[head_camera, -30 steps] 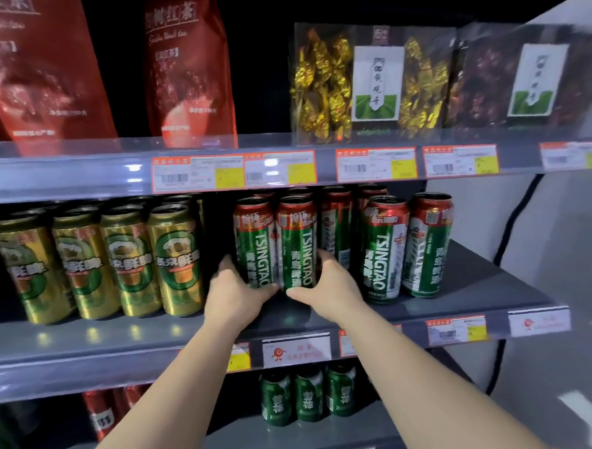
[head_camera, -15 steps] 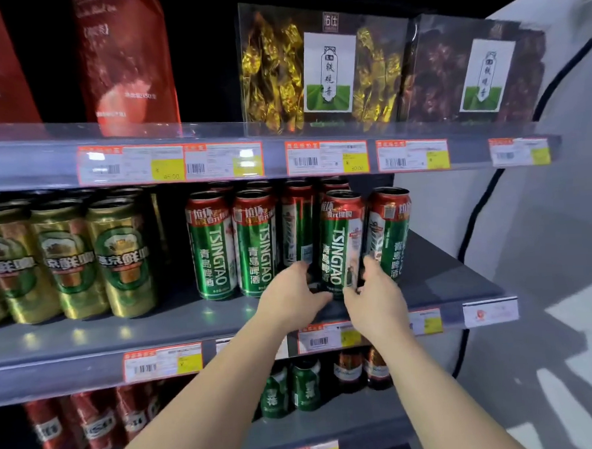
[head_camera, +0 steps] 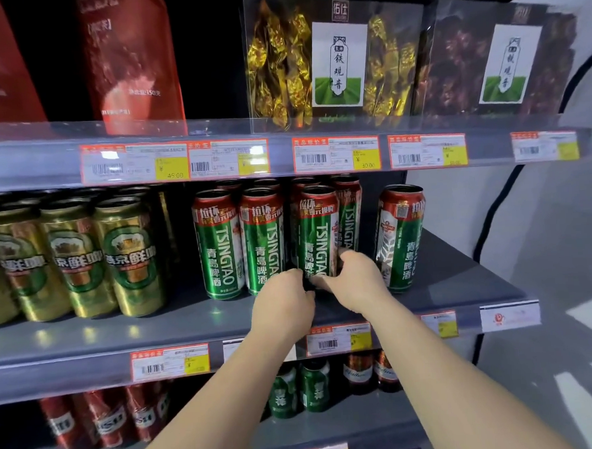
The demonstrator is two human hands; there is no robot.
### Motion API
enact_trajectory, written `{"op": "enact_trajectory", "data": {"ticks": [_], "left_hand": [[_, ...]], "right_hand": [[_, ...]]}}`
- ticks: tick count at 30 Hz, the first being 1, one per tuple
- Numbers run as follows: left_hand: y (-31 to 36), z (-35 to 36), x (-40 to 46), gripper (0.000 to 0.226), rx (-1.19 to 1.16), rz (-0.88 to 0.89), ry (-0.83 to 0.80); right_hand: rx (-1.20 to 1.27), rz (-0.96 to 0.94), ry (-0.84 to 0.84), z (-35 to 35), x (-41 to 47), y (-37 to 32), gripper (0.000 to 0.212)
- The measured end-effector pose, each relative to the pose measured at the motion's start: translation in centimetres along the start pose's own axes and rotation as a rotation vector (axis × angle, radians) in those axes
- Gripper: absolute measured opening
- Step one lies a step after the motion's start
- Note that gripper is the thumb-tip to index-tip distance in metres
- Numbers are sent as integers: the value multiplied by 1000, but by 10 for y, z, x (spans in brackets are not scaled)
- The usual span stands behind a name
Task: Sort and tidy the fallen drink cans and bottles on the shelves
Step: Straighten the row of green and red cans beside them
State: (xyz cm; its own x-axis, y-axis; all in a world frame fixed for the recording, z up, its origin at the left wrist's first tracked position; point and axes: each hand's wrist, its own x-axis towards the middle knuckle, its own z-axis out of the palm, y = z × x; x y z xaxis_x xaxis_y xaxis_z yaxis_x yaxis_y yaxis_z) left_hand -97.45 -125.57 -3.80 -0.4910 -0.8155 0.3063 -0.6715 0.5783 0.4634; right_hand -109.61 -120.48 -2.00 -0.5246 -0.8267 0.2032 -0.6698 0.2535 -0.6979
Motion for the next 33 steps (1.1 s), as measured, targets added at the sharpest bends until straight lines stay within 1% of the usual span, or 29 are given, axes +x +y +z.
{"op": "enact_trajectory", "data": {"ticks": [4,8,9,10,11,12,13,14,15,16,17,18,19,20,21,22,23,28,30,33], "left_hand": [[-15,-7,1,16,33,0,23],[-18,-10,-2,19,-27,14,20],[-18,-9,-2,22,-45,17,21],[-19,-9,-3,25,-64,18,20],[-19,-9,-3,28,-85,18,17],[-18,-9,-3,30,-104,20,10],[-17,-8,-4,30,-114,28,3],[-15,-8,-3,28,-112,40,-7],[-14,-7,-3,27,-100,53,-18],[-12,-7,-3,26,-86,63,-29],[-11,-6,-3,26,-72,69,-37],[-10,-5,-3,27,-57,72,-42],[-10,-4,-4,27,-42,72,-43],[-10,-4,-4,27,-31,72,-39],[-10,-4,-4,26,-26,72,-33],[-11,-4,-3,26,-28,75,-30],[-11,-4,-4,27,-32,78,-30],[-12,-4,-5,27,-32,79,-37],[-13,-4,-5,27,-29,71,-35],[-13,-3,-5,28,-22,68,-31]], "right_hand": [[77,-63,-50,7,3,-2,60],[71,-52,-103,11,5,0,63],[75,-47,-87,10,3,3,63],[92,-46,-24,9,-1,5,58],[118,-52,101,5,-7,9,48],[135,-66,286,0,-14,12,34],[147,-77,496,-8,-22,16,25],[158,-75,688,-17,-30,22,25],[165,-47,809,-26,-32,31,31],[153,18,824,-34,-31,40,45],[112,97,734,-42,-28,48,64],[58,165,570,-49,-24,56,78],[11,212,402,-54,-20,61,80],[-18,237,275,-56,-18,62,72],[-28,241,217,-57,-16,61,62],[-44,230,206,-56,-13,59,57],[-60,218,209,-53,-11,57,55],[-126,167,198,-32,-7,35,62],[-112,133,148,-28,-5,31,63],[-29,80,63,-28,-3,33,70]]}}
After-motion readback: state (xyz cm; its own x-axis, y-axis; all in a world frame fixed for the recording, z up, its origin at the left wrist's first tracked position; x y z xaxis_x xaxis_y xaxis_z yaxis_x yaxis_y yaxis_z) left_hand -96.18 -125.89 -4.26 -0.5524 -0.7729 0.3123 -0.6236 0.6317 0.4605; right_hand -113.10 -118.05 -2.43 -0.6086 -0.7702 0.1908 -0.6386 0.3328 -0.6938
